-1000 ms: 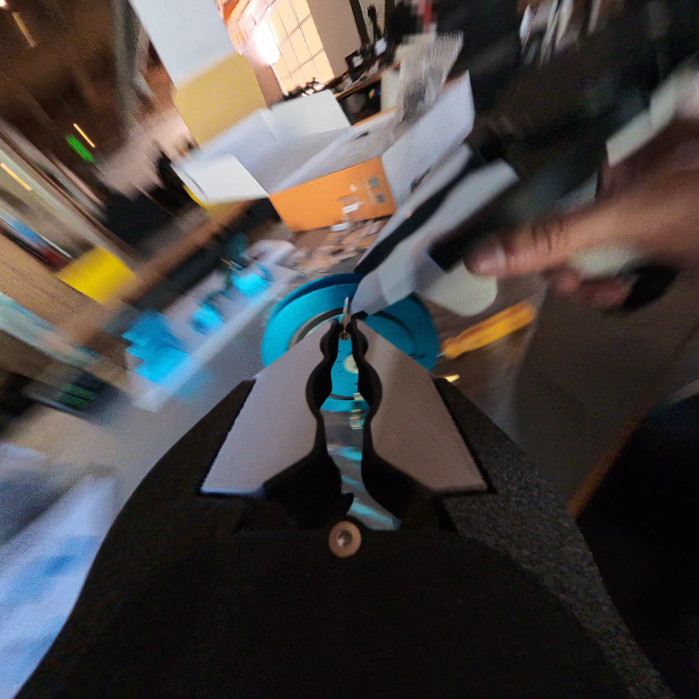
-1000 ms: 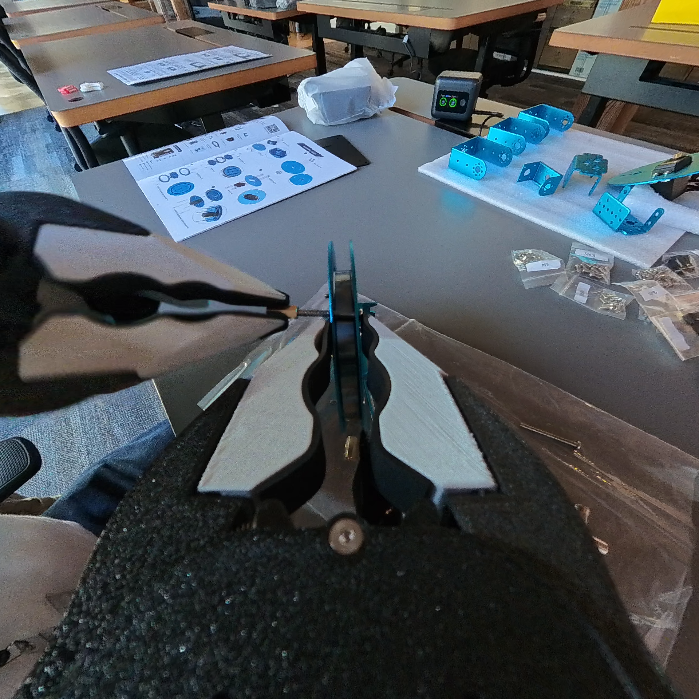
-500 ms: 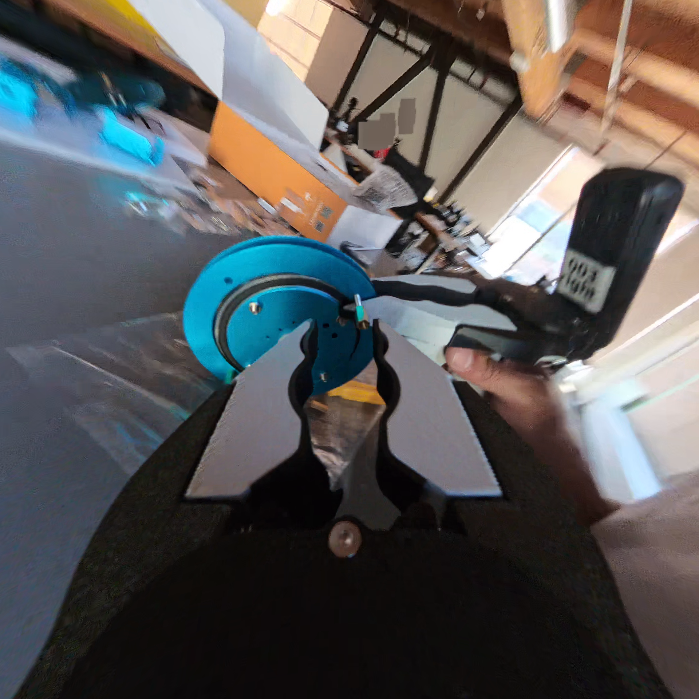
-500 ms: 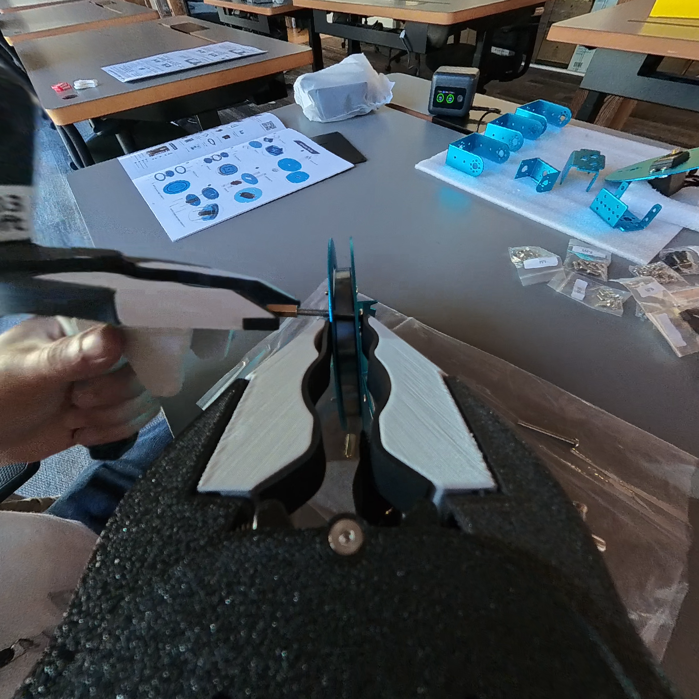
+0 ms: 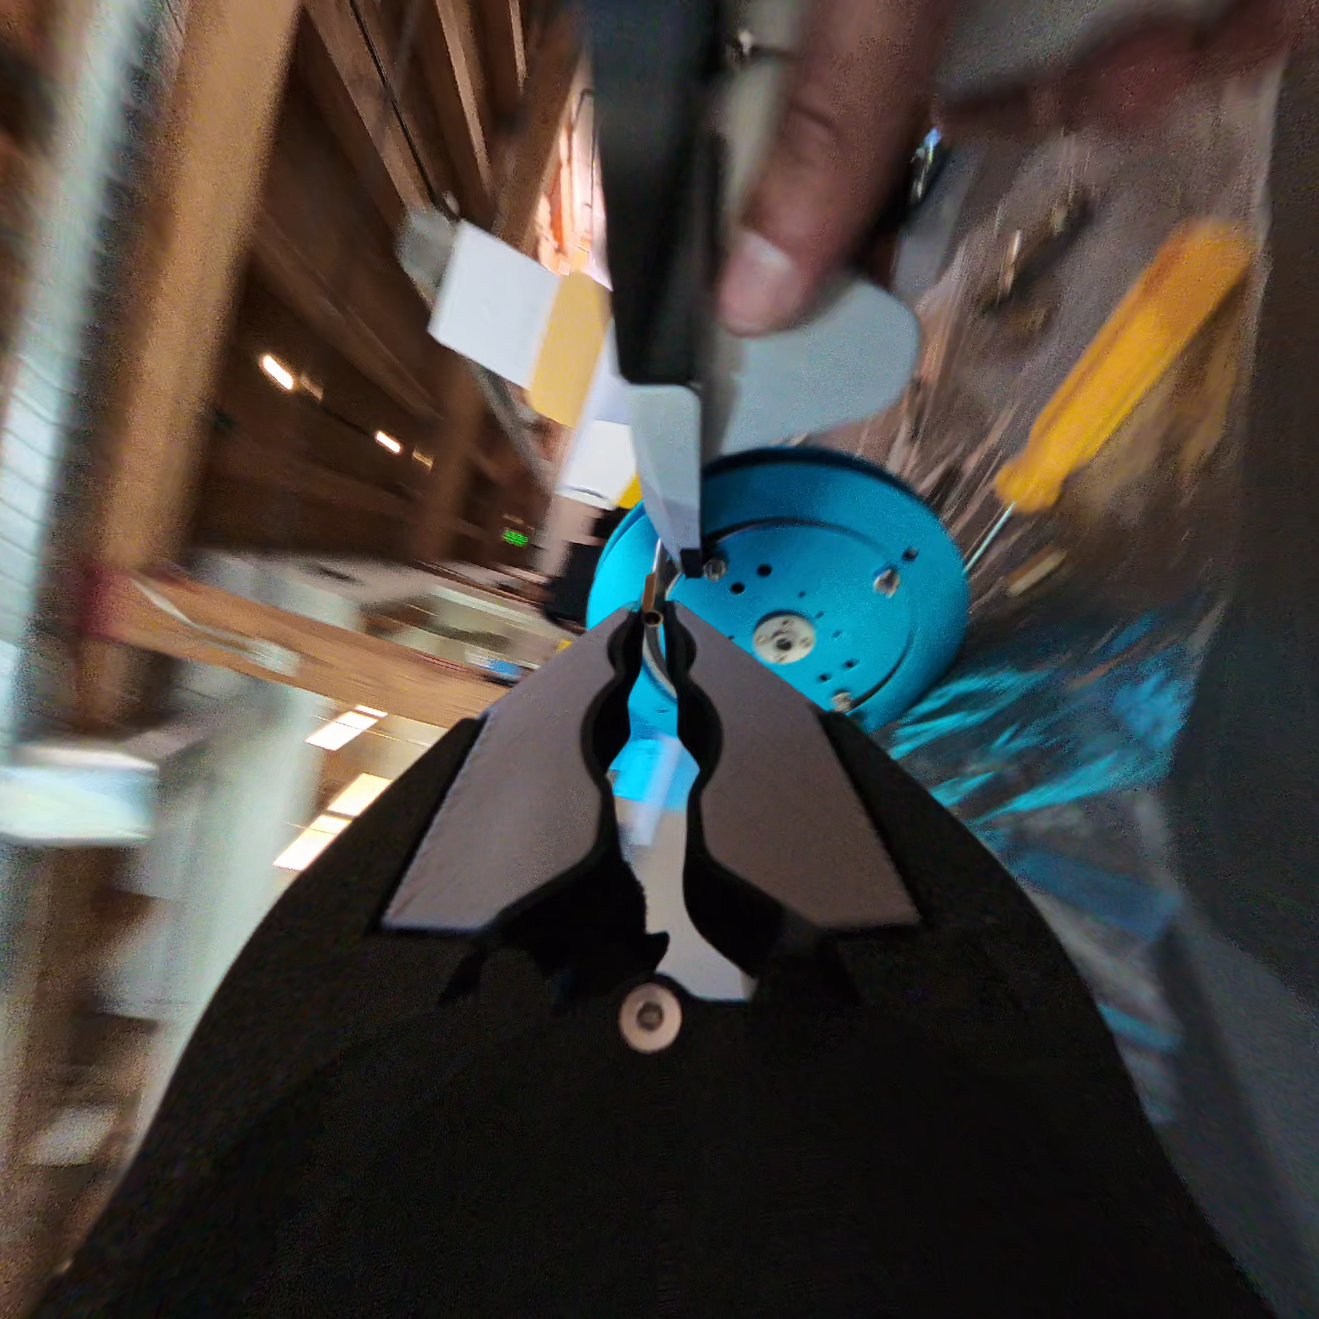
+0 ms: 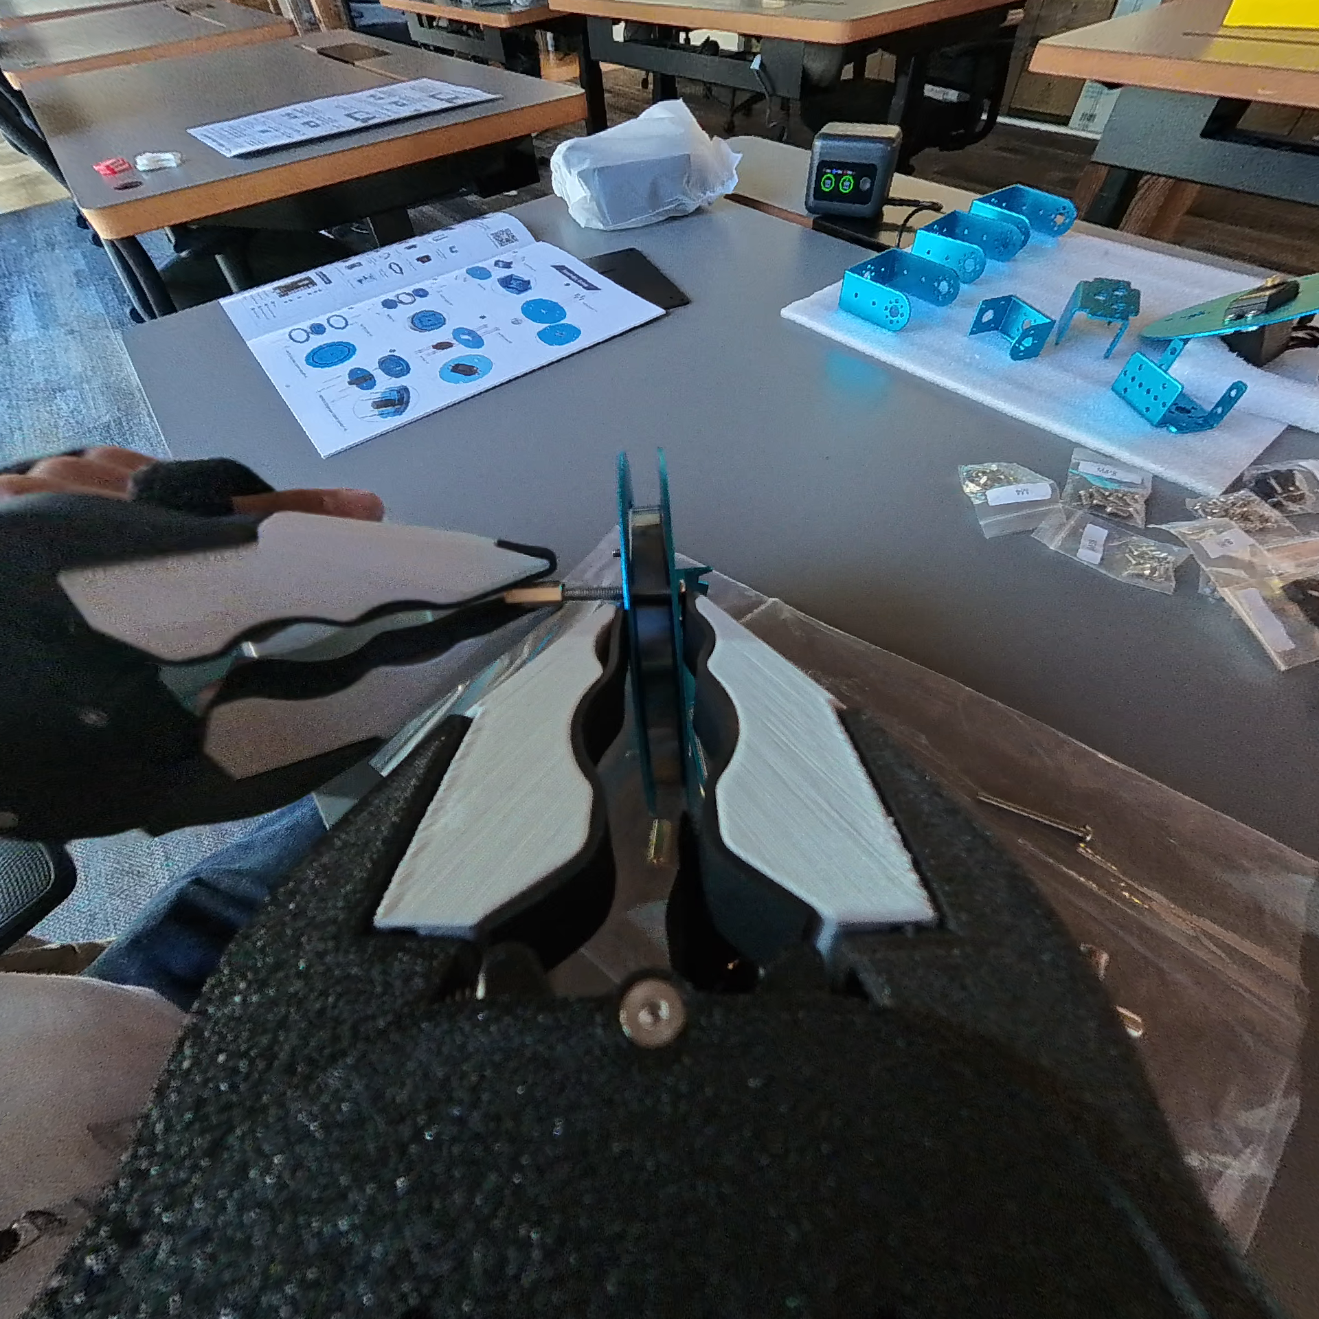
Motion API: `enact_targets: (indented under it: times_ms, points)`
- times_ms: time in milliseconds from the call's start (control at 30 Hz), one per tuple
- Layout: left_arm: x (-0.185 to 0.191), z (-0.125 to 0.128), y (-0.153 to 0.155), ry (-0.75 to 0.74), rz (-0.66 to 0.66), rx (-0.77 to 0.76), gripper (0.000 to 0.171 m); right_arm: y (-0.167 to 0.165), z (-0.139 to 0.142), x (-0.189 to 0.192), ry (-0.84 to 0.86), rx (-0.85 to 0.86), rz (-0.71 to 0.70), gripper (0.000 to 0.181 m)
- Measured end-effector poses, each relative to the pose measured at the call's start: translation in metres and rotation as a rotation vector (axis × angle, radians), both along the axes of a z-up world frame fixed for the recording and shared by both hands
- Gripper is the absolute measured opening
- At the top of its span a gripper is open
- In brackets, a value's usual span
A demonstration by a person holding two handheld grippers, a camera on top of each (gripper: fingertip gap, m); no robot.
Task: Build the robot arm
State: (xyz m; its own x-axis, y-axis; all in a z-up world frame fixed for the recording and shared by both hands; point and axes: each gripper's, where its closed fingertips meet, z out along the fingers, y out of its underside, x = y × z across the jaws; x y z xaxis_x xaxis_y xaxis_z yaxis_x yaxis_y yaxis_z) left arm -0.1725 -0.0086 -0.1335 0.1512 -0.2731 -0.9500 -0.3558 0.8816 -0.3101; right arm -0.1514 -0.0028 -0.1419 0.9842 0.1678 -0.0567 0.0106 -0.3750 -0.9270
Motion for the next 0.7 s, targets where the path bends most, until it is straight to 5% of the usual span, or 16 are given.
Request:
enact_targets:
  times_ms: [67,133,300,400,533,567,633,700]
  points:
    - [0.0,0.001,0.001,-0.003,0.001,0.065,0.005,0.0,0.0,0.001,0.004,0.003,-0.002,0.014]
    - [-0.002,0.0,0.0,-0.045,-0.017,-0.169,0.005,0.0,-0.001,0.0,0.014,0.004,0.005,0.014]
    - [-0.015,0.008,-0.006,-0.298,-0.192,-1.375,0.02,0.001,0.0,-0.001,0.016,0.004,0.004,0.013]
    - [-0.015,0.014,-0.001,-0.412,-0.33,-1.887,0.023,0.001,0.0,-0.003,0.008,0.002,0.009,0.014]
    - [-0.004,0.006,-0.011,-0.347,-0.365,-2.04,0.02,0.002,0.0,-0.007,-0.009,0.0,0.016,0.014]
    - [-0.002,0.004,-0.012,-0.343,-0.349,-2.036,0.006,0.002,0.0,-0.007,-0.012,-0.002,0.017,0.013]
    - [-0.003,0.003,-0.011,-0.35,-0.315,-1.958,0.004,0.002,0.0,-0.008,-0.012,0.0,0.018,0.014]
    - [-0.002,0.0,-0.012,-0.307,-0.246,-1.701,0.003,0.002,0.0,-0.008,-0.01,0.001,0.017,0.014]
